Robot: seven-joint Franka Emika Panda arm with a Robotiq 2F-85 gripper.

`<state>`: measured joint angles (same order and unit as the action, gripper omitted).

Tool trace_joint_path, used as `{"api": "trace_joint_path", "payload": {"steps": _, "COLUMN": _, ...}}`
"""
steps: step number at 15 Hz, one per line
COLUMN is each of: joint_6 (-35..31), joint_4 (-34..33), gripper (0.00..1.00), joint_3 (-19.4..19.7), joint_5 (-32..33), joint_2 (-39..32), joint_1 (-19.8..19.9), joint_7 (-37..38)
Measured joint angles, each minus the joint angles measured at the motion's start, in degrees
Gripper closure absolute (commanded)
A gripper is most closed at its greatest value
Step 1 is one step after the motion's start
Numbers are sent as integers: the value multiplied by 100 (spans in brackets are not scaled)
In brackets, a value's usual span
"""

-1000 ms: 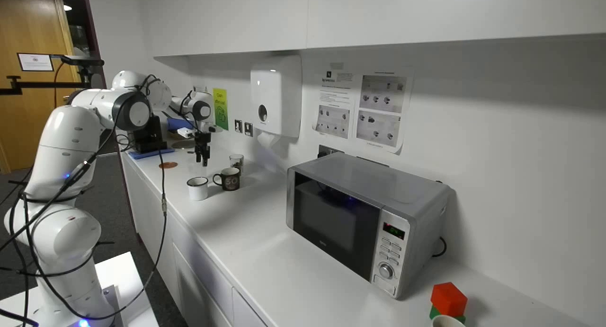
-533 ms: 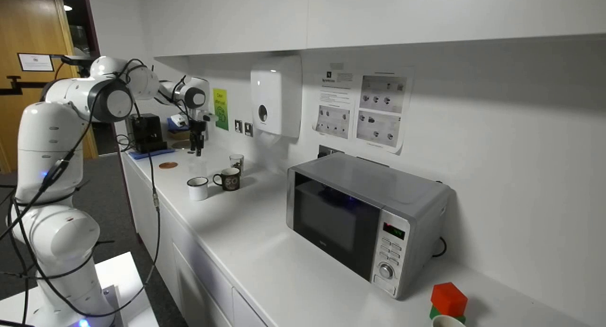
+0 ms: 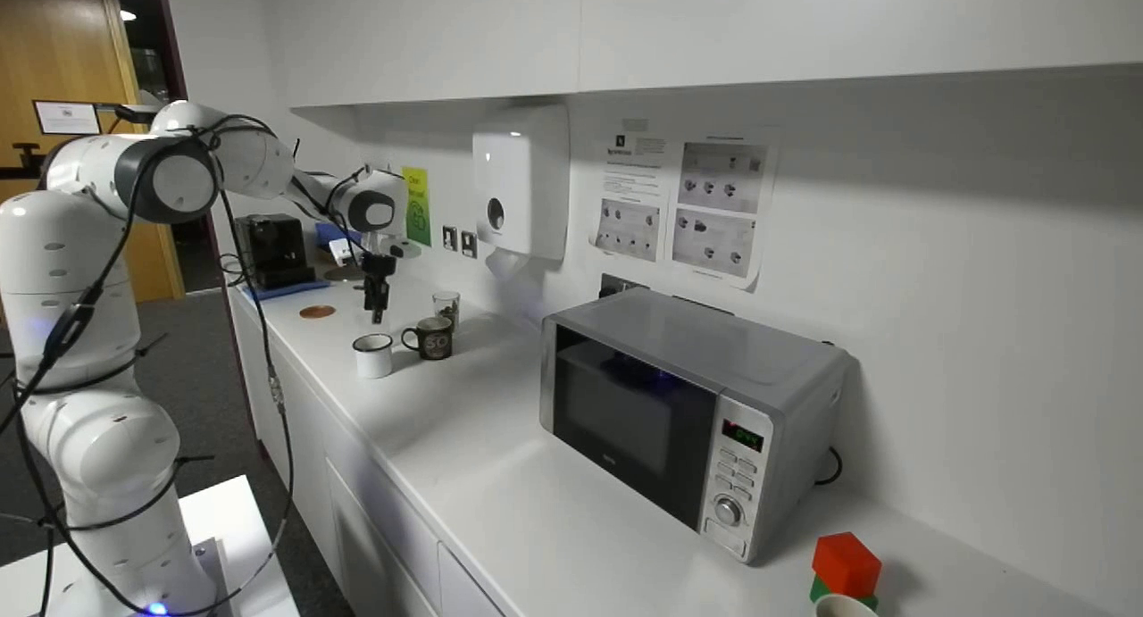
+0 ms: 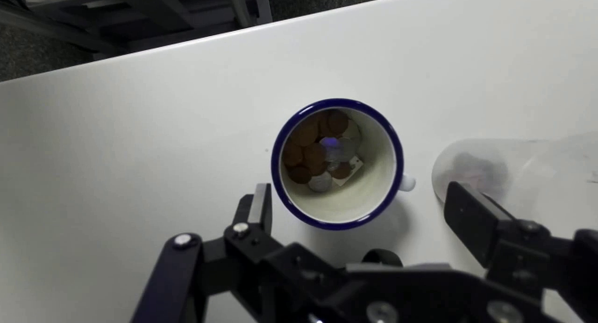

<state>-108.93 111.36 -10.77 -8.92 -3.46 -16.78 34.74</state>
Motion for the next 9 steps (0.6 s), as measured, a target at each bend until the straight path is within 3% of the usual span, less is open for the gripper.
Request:
{"api": "trace_joint_path", "payload": {"steps": 5, "joint_6": -578, "joint_4": 844, "gripper": 0, "joint_3": 52, "joint_5": -441, "joint_2": 169, "joint_1": 286, "joint_7": -500}}
{"api": "trace_joint_path", "payload": {"steps": 9, "joint_6": -647, "joint_4": 1122, "gripper": 0, "joint_3": 74, "joint_5": -548, "joint_2": 262, "joint_1": 399, "joint_7": -818}}
